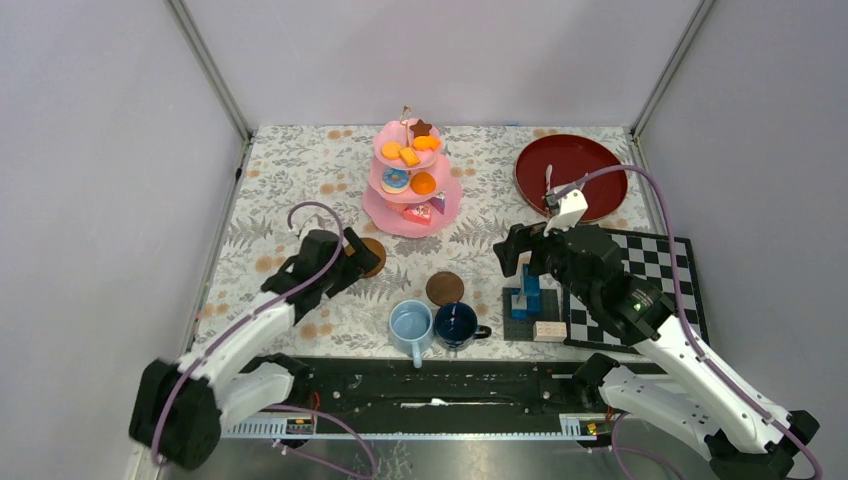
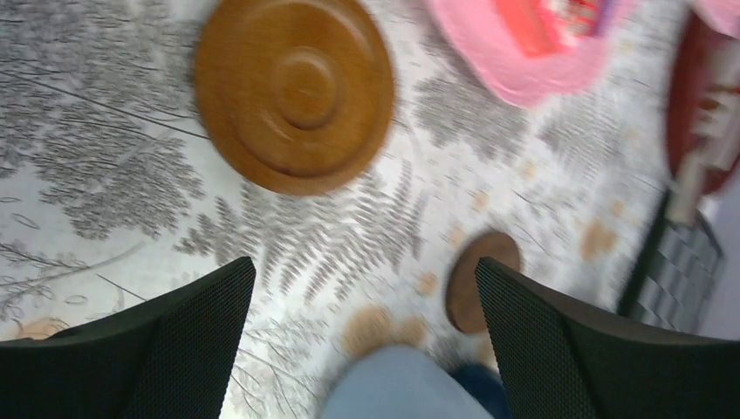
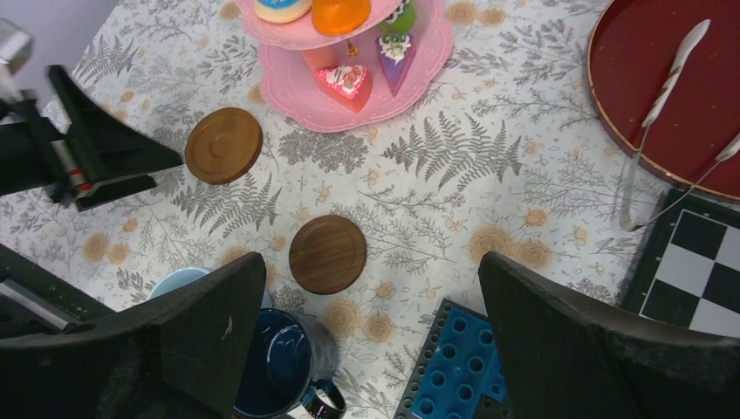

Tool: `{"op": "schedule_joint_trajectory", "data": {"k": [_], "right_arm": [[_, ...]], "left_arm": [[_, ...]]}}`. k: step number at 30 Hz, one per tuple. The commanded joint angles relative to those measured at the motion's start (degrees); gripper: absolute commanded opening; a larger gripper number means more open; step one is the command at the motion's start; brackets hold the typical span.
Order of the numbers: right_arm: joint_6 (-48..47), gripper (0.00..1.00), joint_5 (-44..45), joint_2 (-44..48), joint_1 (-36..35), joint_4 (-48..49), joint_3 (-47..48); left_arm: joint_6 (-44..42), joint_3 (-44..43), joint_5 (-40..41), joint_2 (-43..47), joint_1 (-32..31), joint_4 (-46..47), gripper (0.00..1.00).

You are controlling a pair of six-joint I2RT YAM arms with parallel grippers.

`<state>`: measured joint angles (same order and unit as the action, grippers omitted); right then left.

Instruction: Serve the afternoon tea

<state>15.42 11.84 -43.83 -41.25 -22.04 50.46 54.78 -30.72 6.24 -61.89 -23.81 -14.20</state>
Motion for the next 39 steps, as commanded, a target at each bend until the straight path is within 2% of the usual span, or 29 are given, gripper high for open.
{"op": "schedule_joint_trajectory", "data": {"k": [1, 5, 9, 12, 17, 25, 31, 33, 35, 39], "right_arm": [[-2.42, 1.0, 3.02, 1.78, 0.04, 0.45, 1.33], [-3.1, 1.0, 1.63, 0.61, 0.04, 1.17, 2.31], [-2.78, 1.0, -0.87, -1.3, 0.12, 2.16, 3.37], [-2.04, 1.0, -1.68, -2.1, 0.05, 2.18, 3.72], [-2.12, 1.0, -2.95, -1.26, 0.11, 1.68, 3.35], [-1.8, 1.0, -3.18, 1.6, 0.04, 0.89, 2.24], [-1.42, 1.0, -4.53, 1.95, 0.11, 0.9, 0.95], [-1.3, 1.0, -5.31, 1.7, 0.05, 0.77, 0.67], [-1.21, 1.0, -5.86, 1.73, 0.05, 0.65, 0.58], [-1.74, 1.0, -6.62, 1.87, 0.04, 0.49, 0.32]], "left_arm": [[-6.06, -2.94, -9.52, 9.36, -2.98, -9.83, 0.99], [-2.72, -11.23, -2.67, 12.26, -14.44, -28.22, 0.99], [3.94, -13.53, 0.56, 12.07, -22.09, -35.84, 0.99], [5.37, -13.58, 2.96, 9.48, -26.23, -37.29, 0.88], [6.93, -14.63, 6.4, 2.26, -31.7, -36.88, 0.86], [6.73, -17.05, 9.53, -6.35, -34.11, -33.97, 0.73], [7.7, -18.78, 10.31, -11.41, -34.74, -34.0, 0.54], [7.48, -19.0, 9.91, -12.64, -34.72, -34.08, 0.44], [7.29, -19.03, 9.97, -13.07, -34.73, -34.16, 0.29], [6.95, -19.75, 11.52, -12.92, -34.68, -35.77, 0.13]]}}
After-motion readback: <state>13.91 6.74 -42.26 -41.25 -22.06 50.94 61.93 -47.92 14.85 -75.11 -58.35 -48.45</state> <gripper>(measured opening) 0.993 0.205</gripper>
